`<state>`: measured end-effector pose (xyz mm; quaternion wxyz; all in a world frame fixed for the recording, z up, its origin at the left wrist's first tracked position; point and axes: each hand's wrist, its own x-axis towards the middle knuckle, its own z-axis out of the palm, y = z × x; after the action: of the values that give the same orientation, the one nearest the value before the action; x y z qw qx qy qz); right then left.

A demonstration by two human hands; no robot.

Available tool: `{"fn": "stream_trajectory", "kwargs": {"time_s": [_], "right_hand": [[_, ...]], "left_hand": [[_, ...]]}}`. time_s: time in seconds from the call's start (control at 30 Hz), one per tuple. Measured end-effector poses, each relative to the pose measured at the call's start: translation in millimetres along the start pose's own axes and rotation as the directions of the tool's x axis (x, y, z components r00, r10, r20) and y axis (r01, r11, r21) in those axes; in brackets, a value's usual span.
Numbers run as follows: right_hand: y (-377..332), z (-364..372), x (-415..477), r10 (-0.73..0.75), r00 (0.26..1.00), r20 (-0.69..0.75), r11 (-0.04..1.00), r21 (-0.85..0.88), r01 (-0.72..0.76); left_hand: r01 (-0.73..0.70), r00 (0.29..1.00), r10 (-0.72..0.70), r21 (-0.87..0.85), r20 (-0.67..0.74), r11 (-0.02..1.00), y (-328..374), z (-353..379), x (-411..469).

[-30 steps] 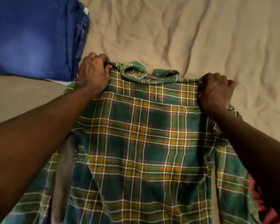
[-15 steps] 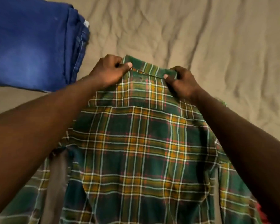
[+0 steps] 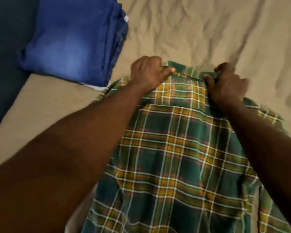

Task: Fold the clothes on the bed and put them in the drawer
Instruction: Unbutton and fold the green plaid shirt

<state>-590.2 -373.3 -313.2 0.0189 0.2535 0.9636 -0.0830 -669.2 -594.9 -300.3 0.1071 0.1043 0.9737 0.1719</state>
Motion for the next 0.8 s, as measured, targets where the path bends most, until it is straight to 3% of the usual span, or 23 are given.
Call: {"fn": "stream_trajectory", "kwargs": {"time_s": [0.07,0.1,0.17,0.23,0.3,0.33,0.4,0.47,0.57,0.63,0.7,0.73,0.8], "right_hand": [[-18,-11,-13,0.046,0.995,-0.094,0.998,-0.036,-0.049],[-27,-17,-28,0.058,0.987,-0.151,0.998,0.042,-0.052],[-40,-26,-67,-0.026,0.968,-0.248,0.967,0.238,0.087],[-60,-21,-116,-0.192,0.974,-0.119,0.843,0.488,0.226],[-82,-3,-156,-0.350,0.925,0.146,0.768,0.610,0.194],[-90,10,-169,-0.425,0.884,0.195,0.788,0.561,0.255],[-102,36,-185,-0.493,0.842,0.216,0.849,0.328,0.413],[-110,39,-190,-0.450,0.861,0.237,0.893,0.134,0.430],[-126,23,-198,-0.336,0.906,0.259,0.941,0.050,0.335],[-142,6,-219,-0.272,0.935,0.228,0.956,0.170,0.237],[-159,-6,-251,-0.220,0.932,0.289,0.895,0.439,0.075],[-170,-9,-269,-0.207,0.895,0.395,0.838,0.544,-0.046],[-195,-9,-307,-0.231,0.747,0.624,0.820,0.538,-0.196]], "left_hand": [[-0.026,0.990,0.015,-0.077,-0.140,0.997,1,-7,-20],[-0.012,0.964,-0.033,-0.169,-0.263,0.986,-2,-16,-40],[0.022,0.862,-0.171,-0.301,-0.478,0.953,-19,-25,-87],[0.217,0.758,-0.359,-0.308,-0.544,0.926,-59,-37,-147],[0.455,0.723,-0.521,-0.255,-0.453,0.853,-114,-40,-204],[0.525,0.746,-0.562,-0.204,-0.357,0.826,-140,-38,-227],[0.502,0.851,-0.500,-0.032,-0.158,0.864,-176,-34,-263],[0.382,0.922,-0.376,0.052,-0.090,0.923,-196,-33,-280],[0.413,0.894,-0.412,-0.032,-0.177,0.910,-214,-49,-282],[0.529,0.811,-0.564,-0.214,-0.159,0.821,-225,-66,-279],[0.619,0.751,-0.660,-0.339,-0.006,0.708,-236,-73,-277],[0.652,0.739,-0.669,-0.338,0.081,0.679,-237,-75,-279],[0.651,0.757,-0.635,-0.241,0.151,0.719,-234,-75,-293]]}}
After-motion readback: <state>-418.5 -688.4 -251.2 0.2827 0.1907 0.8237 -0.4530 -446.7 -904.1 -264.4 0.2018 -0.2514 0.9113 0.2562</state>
